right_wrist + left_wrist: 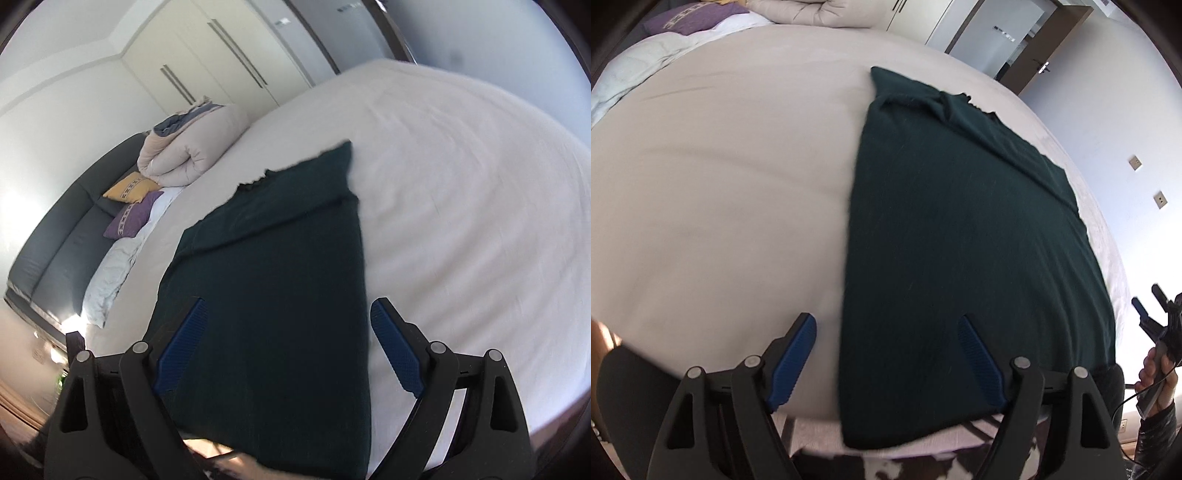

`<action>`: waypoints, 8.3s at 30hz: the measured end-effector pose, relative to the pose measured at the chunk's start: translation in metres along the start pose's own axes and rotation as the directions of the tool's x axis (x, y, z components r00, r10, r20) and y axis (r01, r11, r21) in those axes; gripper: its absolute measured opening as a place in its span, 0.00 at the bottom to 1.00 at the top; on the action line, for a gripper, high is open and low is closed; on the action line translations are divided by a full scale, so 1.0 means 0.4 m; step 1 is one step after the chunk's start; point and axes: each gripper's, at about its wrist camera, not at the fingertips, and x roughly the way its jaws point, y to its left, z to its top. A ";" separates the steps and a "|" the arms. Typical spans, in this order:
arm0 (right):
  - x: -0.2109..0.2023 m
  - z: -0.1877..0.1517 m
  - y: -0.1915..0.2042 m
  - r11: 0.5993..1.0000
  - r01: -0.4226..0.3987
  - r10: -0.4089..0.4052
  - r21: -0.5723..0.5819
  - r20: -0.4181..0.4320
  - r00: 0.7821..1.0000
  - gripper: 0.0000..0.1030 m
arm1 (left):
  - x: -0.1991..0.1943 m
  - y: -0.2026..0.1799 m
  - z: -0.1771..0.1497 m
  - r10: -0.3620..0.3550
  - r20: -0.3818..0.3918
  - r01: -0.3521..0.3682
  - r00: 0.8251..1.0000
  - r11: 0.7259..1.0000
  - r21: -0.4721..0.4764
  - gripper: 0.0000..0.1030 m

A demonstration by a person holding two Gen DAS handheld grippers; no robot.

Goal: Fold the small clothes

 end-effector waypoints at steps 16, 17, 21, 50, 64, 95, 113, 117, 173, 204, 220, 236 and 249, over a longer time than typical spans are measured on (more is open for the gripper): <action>0.054 -0.175 -0.085 0.990 0.078 -0.046 0.116 -0.260 0.964 0.88 | 0.008 -0.007 -0.070 0.062 -0.096 -0.056 0.993 0.996 0.064 0.69; 0.062 -0.176 -0.087 0.990 0.090 -0.056 0.110 -0.282 0.958 0.88 | 0.008 -0.007 -0.070 0.068 -0.100 -0.061 0.993 0.996 0.071 0.68; 0.073 -0.194 -0.093 0.989 0.092 -0.052 0.112 -0.318 0.947 0.87 | 0.006 -0.007 -0.075 0.088 -0.117 -0.077 0.989 0.993 0.094 0.57; -0.021 -0.071 -0.008 0.983 -0.117 0.139 0.145 -0.159 0.977 0.08 | -0.148 0.002 0.037 -0.191 0.049 0.195 0.980 0.975 -0.106 0.05; 0.080 0.226 0.038 0.983 -0.146 0.150 0.114 -0.029 0.988 0.08 | -0.126 -0.002 0.286 -0.296 0.175 0.325 0.939 0.931 -0.169 0.05; 0.700 0.699 -0.072 0.985 0.040 -0.031 0.167 -0.053 0.998 0.08 | 0.284 0.008 0.855 -0.135 0.181 0.179 0.974 0.950 -0.257 0.04; 0.725 0.677 -0.148 0.954 0.096 -0.118 0.284 0.061 0.991 0.83 | 0.250 -0.083 0.733 -0.109 0.251 0.134 0.962 0.987 -0.085 0.76; 0.709 0.666 -0.058 0.980 0.101 -0.112 0.170 0.061 0.992 0.83 | 0.282 -0.145 0.702 -0.082 0.221 0.085 0.972 0.996 -0.003 0.76; 0.701 0.319 0.087 0.993 0.100 -0.088 0.056 -0.192 0.977 0.19 | 0.271 -0.126 0.480 0.064 0.172 -0.084 0.983 0.991 0.108 0.78; 0.905 0.351 0.340 0.921 -0.373 0.390 0.114 -0.225 0.893 0.84 | 0.331 0.058 0.581 -0.194 -0.092 0.161 0.977 0.946 -0.282 0.72; 1.051 0.353 0.279 0.922 -0.320 0.370 0.219 -0.251 0.894 0.83 | 0.300 -0.006 0.597 -0.246 -0.109 0.209 0.963 0.940 -0.270 0.13; 0.931 0.460 0.048 0.750 -0.476 0.560 0.459 -0.060 0.826 0.84 | 0.296 -0.612 0.622 -0.279 -0.119 0.294 0.953 0.947 0.129 0.12; 0.951 0.528 -0.106 0.671 -0.484 0.606 0.561 -0.039 0.795 0.84 | 0.338 -0.760 0.492 -0.401 -0.128 0.421 0.907 0.867 0.266 0.78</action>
